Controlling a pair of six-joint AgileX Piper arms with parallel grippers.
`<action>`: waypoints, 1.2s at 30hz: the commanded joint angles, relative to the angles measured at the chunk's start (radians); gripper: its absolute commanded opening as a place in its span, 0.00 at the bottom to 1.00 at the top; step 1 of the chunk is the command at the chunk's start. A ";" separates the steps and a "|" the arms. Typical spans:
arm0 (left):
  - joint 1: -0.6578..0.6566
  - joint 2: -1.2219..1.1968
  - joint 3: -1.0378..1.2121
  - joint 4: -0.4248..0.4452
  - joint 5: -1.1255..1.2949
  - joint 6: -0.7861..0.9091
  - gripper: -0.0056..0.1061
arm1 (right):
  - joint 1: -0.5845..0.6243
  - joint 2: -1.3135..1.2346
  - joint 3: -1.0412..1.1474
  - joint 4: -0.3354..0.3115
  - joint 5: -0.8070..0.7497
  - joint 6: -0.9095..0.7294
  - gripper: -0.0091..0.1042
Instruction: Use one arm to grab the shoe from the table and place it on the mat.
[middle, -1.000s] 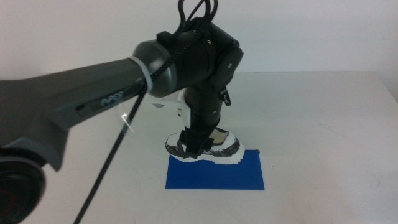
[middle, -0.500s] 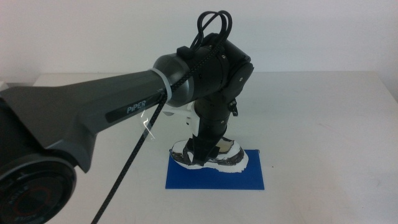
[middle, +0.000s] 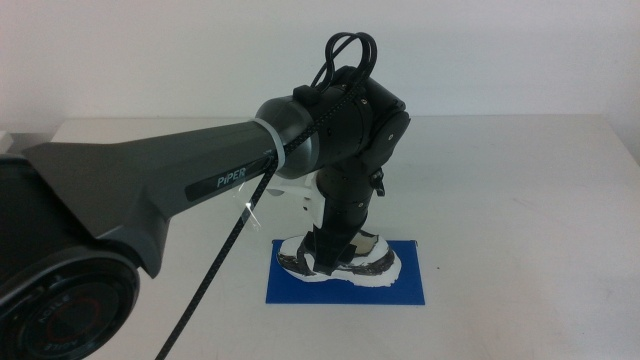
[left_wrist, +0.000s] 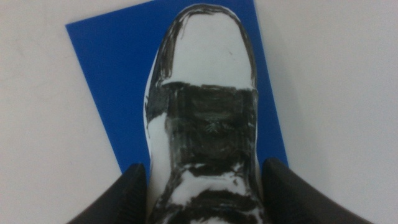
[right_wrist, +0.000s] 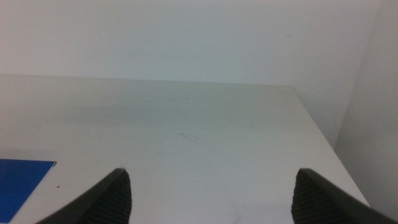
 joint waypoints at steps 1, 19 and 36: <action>-0.005 -0.053 -0.033 0.011 0.094 -0.024 0.04 | 0.003 -0.020 -0.010 -0.008 -0.080 -0.013 0.67; -0.005 -0.033 -0.056 -0.029 0.073 -0.024 0.75 | 0.003 -0.020 -0.010 -0.008 -0.080 -0.013 0.67; -0.005 -0.187 -0.126 0.015 0.099 -0.023 0.77 | 0.003 -0.020 -0.010 -0.008 -0.080 -0.013 0.67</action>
